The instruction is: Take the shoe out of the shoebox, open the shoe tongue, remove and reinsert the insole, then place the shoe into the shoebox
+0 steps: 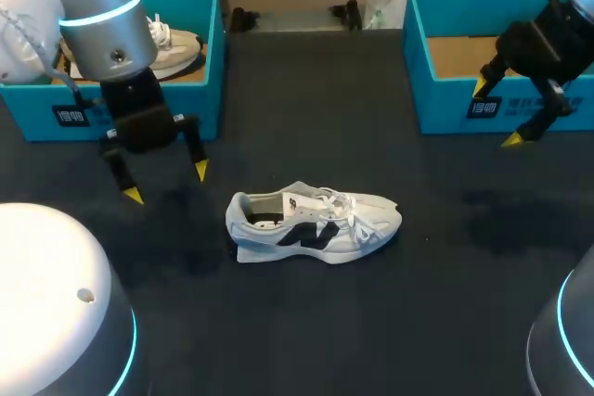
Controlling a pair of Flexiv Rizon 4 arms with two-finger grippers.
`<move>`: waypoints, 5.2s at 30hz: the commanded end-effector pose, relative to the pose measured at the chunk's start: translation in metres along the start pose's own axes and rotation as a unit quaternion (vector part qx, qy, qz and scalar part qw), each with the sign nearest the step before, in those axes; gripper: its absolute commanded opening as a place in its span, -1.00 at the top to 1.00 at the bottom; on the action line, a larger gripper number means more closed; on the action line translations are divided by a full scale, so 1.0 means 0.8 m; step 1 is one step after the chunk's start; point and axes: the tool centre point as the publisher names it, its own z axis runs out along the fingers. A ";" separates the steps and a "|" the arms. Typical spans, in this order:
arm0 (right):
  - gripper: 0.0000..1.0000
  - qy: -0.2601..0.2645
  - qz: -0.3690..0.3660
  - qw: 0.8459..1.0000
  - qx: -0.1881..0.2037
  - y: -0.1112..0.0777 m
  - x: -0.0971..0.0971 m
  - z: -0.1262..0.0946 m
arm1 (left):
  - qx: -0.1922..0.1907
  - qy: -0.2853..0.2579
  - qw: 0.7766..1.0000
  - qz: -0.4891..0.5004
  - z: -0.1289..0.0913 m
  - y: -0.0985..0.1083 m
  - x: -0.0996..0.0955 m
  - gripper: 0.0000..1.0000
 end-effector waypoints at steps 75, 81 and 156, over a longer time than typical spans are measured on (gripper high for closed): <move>-1.00 0.002 0.000 1.000 0.001 0.000 -0.002 0.001 | 0.388 -0.335 0.775 -0.369 0.101 0.046 0.032 -1.00; -1.00 0.002 0.000 1.000 0.001 0.000 -0.002 0.001 | 0.385 -0.336 0.775 -0.372 0.119 0.038 0.020 -1.00; -1.00 0.002 0.000 1.000 0.001 0.000 -0.002 0.001 | 0.356 -0.339 0.765 -0.416 0.199 -0.002 -0.130 -1.00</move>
